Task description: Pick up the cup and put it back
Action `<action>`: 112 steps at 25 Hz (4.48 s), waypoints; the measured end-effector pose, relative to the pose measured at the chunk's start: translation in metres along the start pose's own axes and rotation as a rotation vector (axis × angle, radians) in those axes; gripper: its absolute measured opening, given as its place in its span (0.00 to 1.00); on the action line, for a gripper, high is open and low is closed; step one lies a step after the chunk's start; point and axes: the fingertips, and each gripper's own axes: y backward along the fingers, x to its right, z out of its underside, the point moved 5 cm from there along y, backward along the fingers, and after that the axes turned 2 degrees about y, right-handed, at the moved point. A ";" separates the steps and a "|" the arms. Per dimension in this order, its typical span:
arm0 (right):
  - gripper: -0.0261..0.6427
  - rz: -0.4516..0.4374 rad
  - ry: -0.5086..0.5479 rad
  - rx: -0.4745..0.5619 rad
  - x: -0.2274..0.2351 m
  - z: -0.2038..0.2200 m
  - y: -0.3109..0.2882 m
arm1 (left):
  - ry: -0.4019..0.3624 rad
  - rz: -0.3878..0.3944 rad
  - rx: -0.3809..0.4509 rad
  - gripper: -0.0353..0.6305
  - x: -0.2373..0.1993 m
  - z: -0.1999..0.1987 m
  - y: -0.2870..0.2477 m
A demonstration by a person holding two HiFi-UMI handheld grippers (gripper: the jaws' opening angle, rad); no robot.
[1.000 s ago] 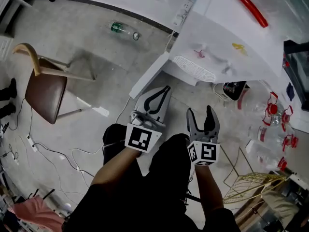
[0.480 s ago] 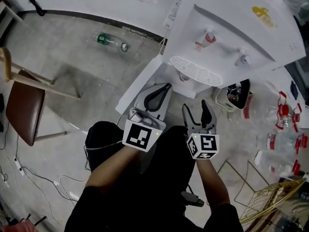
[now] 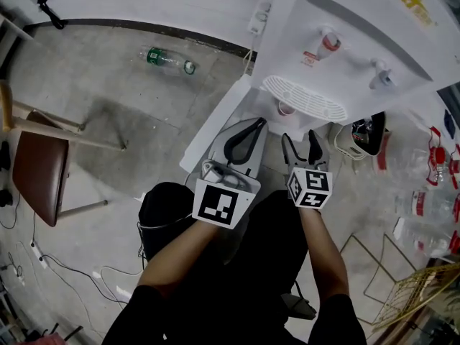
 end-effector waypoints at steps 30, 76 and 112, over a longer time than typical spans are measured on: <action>0.51 0.058 -0.016 -0.321 0.060 0.122 -0.189 | -0.008 0.037 -0.060 0.06 0.000 0.022 -0.019; 0.49 -0.031 -0.030 -0.407 0.051 0.136 -0.172 | 0.013 0.031 -0.044 0.06 -0.009 0.023 -0.019; 0.48 -0.400 0.114 -0.365 0.009 -0.033 0.075 | 0.007 0.105 -0.085 0.06 0.015 0.036 -0.046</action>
